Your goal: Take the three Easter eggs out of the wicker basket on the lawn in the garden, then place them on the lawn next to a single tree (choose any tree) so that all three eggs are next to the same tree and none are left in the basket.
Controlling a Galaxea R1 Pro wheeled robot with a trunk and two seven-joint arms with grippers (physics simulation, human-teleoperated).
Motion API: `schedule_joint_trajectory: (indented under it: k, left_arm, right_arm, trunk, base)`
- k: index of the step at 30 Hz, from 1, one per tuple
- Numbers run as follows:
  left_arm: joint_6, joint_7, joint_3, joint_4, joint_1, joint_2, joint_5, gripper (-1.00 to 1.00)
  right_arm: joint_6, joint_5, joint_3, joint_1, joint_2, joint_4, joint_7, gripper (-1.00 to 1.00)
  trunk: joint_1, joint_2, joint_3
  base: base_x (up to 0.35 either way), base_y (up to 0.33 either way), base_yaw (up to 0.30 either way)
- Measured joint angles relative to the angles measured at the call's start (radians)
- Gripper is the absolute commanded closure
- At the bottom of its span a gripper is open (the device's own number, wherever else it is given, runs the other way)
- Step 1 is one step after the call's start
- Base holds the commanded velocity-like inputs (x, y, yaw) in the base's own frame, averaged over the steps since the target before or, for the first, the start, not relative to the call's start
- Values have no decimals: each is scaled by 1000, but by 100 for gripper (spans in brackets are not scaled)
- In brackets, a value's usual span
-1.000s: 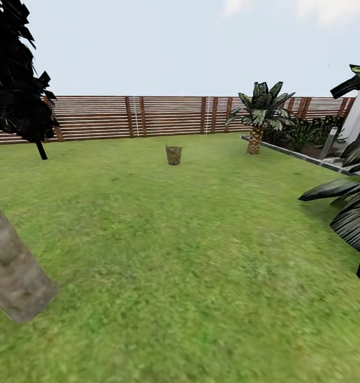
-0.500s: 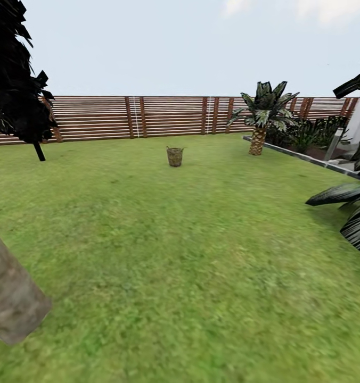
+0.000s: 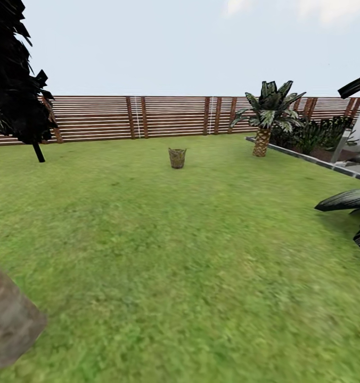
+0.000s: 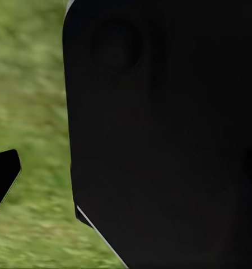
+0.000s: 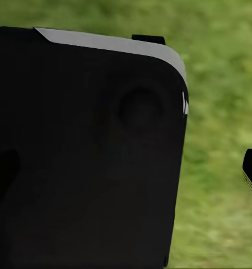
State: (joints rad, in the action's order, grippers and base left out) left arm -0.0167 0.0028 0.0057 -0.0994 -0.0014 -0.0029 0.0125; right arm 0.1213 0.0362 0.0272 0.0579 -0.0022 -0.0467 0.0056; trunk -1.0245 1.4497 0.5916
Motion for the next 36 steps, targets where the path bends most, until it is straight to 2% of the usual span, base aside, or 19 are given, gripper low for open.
schedule_joint_trajectory:
  k: [36]
  left_arm:
    - [0, 0, 0, 0, 0, 0, 0, -100]
  right_arm:
    - [0, 0, 0, 0, -1, 0, 0, -100]
  trunk:
    - [0, 0, 0]
  base:
    - [307, 89, 11]
